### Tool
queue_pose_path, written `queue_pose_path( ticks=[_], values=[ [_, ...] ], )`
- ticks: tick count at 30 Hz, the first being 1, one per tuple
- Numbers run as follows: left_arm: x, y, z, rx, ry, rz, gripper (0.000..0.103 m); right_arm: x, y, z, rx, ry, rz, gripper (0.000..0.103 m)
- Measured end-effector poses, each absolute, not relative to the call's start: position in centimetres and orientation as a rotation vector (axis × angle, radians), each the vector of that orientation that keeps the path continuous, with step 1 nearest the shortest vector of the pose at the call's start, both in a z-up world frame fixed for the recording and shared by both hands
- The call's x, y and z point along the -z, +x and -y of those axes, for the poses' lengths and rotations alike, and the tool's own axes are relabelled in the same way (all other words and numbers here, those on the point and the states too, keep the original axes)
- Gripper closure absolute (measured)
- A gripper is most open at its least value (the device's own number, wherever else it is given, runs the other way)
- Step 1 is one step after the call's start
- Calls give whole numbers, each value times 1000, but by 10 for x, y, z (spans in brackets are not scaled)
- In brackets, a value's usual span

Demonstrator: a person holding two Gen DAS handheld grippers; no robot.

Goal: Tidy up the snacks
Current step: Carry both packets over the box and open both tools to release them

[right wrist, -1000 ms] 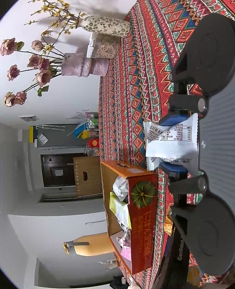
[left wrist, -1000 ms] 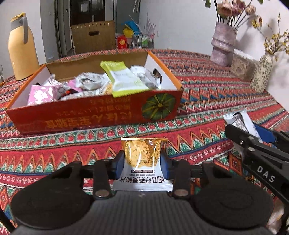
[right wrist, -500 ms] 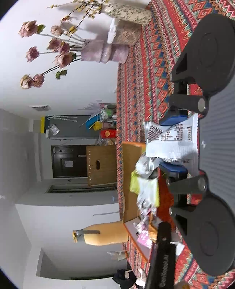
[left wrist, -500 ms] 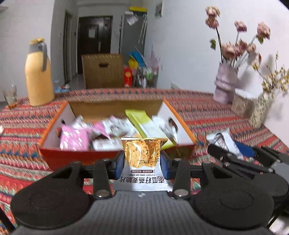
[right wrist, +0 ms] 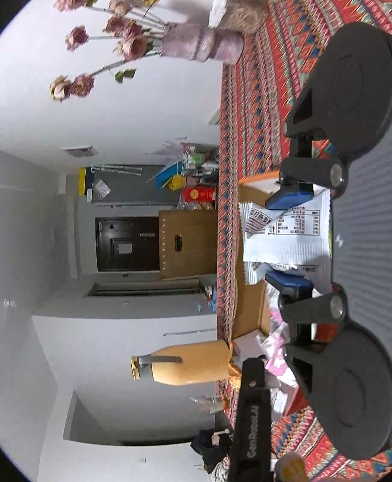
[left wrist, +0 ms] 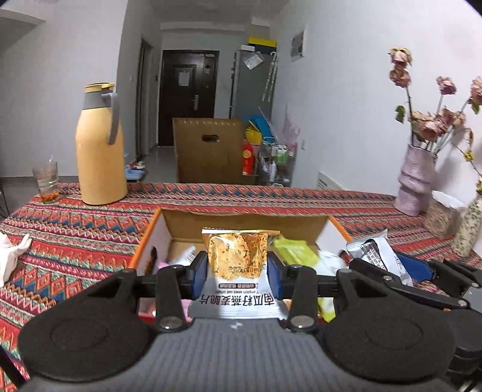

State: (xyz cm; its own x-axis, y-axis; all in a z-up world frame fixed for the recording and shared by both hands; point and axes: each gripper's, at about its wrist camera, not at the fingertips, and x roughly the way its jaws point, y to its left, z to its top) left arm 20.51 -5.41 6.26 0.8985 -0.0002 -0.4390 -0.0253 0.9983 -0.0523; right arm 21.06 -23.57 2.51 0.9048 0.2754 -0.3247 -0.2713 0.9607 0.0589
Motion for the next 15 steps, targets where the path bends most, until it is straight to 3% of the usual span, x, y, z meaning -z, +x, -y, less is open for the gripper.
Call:
queue_pose_path(
  ticks=[15],
  values=[
    [-30,252,23,-103,-58,-428,62,2,268,197,-326,33,-348,59]
  ],
)
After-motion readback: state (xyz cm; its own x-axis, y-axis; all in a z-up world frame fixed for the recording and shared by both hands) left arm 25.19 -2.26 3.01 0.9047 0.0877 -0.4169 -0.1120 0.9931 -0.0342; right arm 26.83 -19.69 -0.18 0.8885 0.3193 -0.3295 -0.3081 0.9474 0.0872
